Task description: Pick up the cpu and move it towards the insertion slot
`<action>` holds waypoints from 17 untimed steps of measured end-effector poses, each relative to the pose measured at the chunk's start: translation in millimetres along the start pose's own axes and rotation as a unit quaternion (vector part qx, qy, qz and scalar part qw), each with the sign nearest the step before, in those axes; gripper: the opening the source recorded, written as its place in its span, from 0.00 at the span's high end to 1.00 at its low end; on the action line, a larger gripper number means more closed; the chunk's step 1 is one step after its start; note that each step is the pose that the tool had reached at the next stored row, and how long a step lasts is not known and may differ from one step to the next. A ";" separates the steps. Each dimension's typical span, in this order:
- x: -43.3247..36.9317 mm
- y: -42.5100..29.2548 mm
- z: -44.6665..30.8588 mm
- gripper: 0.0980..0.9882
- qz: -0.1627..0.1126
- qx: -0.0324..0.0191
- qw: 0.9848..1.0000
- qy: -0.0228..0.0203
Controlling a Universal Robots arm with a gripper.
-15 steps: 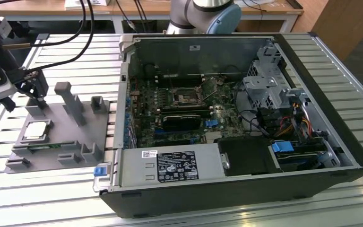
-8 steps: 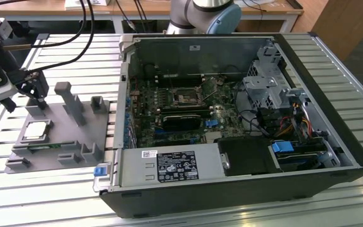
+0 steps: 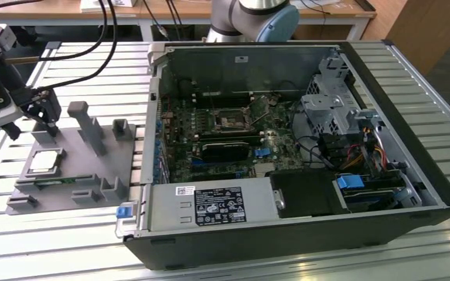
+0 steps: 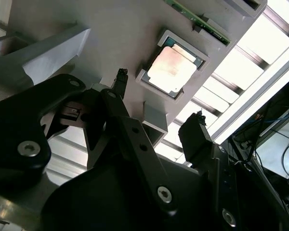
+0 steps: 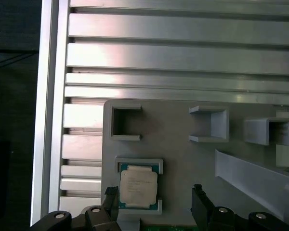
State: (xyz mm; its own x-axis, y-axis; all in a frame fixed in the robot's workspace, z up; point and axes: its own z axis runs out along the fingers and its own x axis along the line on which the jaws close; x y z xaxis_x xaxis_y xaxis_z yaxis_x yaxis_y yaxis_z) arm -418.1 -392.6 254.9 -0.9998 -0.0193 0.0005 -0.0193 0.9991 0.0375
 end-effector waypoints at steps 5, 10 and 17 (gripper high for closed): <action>0.0 -0.1 1.6 0.32 0.000 0.000 1.000 0.000; 0.0 -0.1 3.2 0.32 0.000 0.000 1.000 0.000; 0.2 -0.7 7.2 0.32 0.000 0.000 1.000 0.000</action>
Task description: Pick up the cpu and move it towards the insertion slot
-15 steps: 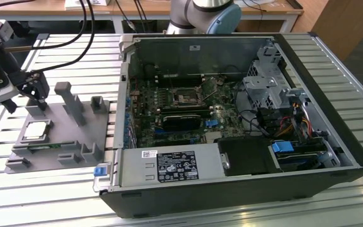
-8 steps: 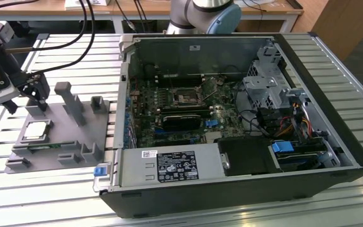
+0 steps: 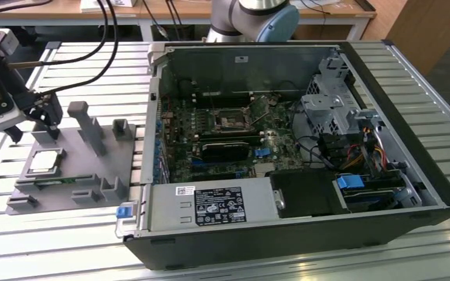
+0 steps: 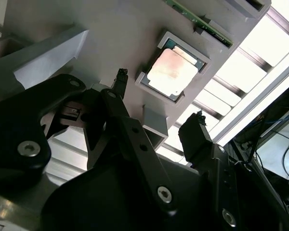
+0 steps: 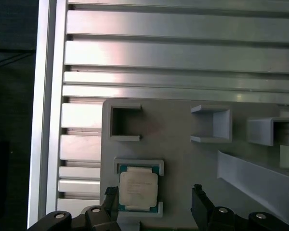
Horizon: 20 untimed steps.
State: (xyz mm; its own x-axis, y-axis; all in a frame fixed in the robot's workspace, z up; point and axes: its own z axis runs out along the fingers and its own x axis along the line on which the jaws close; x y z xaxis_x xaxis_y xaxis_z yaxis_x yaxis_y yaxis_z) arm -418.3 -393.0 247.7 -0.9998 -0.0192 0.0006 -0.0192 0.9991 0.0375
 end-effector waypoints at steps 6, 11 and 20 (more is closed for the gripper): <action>0.6 -4.3 4.2 0.32 0.000 0.000 1.000 0.000; 1.0 -6.6 7.1 0.32 -0.001 0.000 1.000 0.000; 1.4 -8.4 11.5 0.32 -0.001 0.000 1.000 0.000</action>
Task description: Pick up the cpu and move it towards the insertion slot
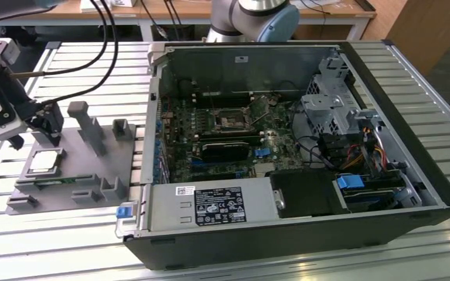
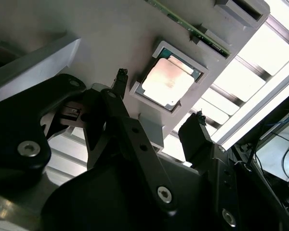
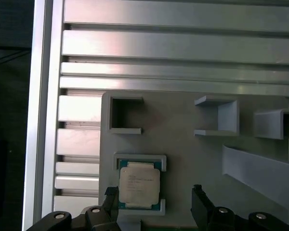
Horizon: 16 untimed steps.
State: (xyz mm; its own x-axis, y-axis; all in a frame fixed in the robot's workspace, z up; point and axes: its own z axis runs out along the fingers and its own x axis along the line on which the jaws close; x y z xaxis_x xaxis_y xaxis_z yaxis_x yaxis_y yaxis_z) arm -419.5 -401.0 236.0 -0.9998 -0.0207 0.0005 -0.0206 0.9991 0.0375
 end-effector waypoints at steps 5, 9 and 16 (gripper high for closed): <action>0.1 -0.7 2.7 0.32 0.000 0.000 1.000 0.000; 0.2 -1.1 4.8 0.32 0.000 0.000 1.000 0.000; 0.6 -2.0 9.2 0.32 0.000 0.000 1.000 0.000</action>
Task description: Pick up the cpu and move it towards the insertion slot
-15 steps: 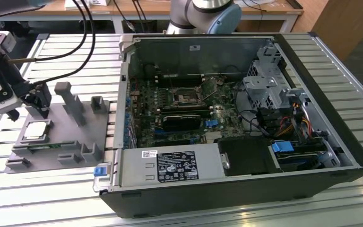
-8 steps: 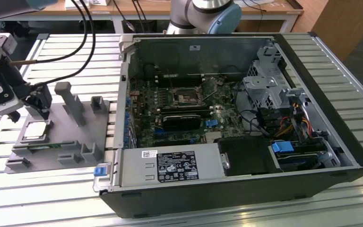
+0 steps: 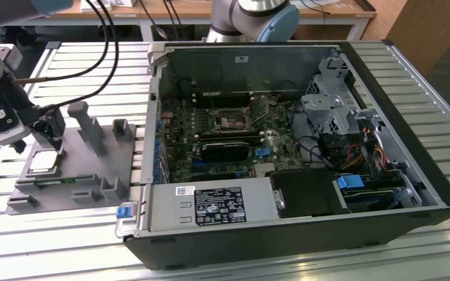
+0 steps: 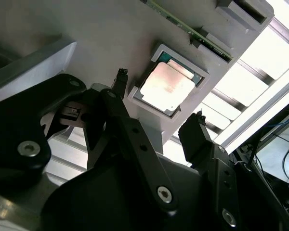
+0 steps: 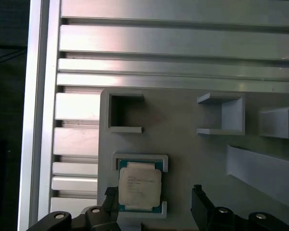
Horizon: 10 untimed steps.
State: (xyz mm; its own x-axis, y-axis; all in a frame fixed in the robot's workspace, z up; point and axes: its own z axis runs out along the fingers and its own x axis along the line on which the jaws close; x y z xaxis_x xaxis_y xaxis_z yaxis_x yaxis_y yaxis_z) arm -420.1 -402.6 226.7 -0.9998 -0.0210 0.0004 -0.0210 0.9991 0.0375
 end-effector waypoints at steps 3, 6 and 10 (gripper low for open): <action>0.2 -0.4 1.7 0.32 0.000 0.000 1.000 0.000; 0.8 -1.6 3.4 0.32 0.000 0.000 1.000 0.000; 1.6 -2.6 5.8 0.32 0.000 0.000 1.000 0.000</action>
State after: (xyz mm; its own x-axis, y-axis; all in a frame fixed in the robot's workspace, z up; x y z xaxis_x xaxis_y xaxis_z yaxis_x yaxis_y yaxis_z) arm -421.6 -405.0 220.8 -0.9998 -0.0215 0.0003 -0.0215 0.9991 0.0376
